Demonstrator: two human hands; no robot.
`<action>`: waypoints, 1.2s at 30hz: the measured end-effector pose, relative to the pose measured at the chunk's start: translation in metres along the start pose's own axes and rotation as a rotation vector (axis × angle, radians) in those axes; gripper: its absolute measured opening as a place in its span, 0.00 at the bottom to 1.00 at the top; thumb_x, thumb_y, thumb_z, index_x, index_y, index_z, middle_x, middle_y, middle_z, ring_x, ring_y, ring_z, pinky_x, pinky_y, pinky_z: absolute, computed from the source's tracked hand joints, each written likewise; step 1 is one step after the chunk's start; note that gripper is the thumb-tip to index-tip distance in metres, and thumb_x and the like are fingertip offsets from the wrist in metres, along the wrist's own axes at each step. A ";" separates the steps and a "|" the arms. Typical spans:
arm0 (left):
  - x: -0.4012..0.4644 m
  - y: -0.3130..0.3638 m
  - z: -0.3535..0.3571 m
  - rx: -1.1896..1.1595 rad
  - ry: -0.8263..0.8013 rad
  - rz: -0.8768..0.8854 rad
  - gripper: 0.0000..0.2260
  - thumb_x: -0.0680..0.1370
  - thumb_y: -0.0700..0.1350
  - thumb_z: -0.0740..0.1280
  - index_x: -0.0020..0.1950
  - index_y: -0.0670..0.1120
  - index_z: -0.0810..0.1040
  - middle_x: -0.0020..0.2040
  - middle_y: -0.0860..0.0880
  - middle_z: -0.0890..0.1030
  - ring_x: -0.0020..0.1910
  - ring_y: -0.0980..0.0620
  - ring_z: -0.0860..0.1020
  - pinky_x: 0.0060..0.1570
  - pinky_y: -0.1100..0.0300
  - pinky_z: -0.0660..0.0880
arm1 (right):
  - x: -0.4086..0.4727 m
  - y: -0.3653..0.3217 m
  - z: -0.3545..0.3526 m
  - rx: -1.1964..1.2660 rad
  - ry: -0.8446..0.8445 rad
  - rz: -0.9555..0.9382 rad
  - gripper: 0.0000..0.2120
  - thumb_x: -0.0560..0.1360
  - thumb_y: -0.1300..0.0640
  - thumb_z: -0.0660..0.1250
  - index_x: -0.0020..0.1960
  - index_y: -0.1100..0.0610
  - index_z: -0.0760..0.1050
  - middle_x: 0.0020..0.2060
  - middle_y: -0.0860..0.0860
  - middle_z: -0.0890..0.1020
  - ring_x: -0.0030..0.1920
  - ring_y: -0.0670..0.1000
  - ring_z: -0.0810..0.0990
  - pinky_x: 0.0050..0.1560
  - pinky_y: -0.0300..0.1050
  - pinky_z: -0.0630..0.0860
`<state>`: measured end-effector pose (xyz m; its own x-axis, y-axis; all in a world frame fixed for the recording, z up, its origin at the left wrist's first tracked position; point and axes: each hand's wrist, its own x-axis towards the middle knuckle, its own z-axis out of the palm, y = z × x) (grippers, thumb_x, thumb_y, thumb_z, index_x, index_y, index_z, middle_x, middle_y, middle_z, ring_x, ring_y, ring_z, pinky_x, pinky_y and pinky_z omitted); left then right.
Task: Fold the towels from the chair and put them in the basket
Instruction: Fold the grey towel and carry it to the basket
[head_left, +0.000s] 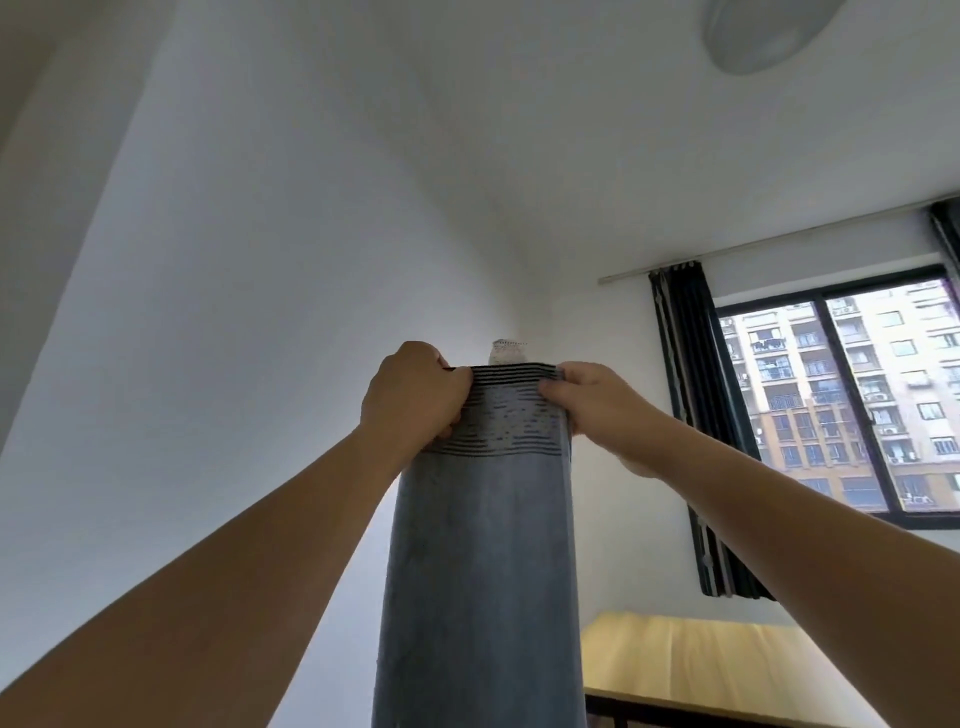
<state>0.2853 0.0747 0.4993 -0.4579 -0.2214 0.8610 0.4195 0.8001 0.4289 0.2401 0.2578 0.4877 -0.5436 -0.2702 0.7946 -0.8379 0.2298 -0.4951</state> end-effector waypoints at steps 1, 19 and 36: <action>-0.002 -0.002 -0.002 0.087 -0.050 0.006 0.12 0.74 0.49 0.62 0.40 0.41 0.77 0.30 0.46 0.82 0.27 0.47 0.82 0.38 0.53 0.82 | 0.001 0.000 0.000 0.044 0.033 0.018 0.12 0.79 0.59 0.60 0.53 0.65 0.79 0.49 0.59 0.84 0.46 0.55 0.81 0.52 0.52 0.77; -0.031 -0.022 0.040 -0.484 -0.645 -0.349 0.24 0.75 0.58 0.67 0.65 0.44 0.71 0.59 0.44 0.79 0.55 0.42 0.79 0.57 0.48 0.76 | 0.000 0.025 -0.021 0.233 0.200 0.354 0.06 0.74 0.62 0.57 0.46 0.62 0.72 0.44 0.58 0.72 0.44 0.55 0.69 0.44 0.50 0.66; -0.003 -0.086 0.188 -0.802 -0.634 -0.684 0.17 0.76 0.30 0.58 0.63 0.37 0.77 0.58 0.40 0.81 0.49 0.44 0.81 0.44 0.53 0.79 | 0.015 0.166 -0.016 0.113 0.085 0.525 0.08 0.76 0.65 0.57 0.39 0.61 0.72 0.38 0.59 0.75 0.39 0.55 0.74 0.42 0.50 0.74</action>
<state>0.1029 0.1112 0.4087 -0.9786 0.0285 0.2036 0.2039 0.0071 0.9790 0.0936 0.3071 0.4235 -0.8886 -0.0684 0.4535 -0.4572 0.2107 -0.8641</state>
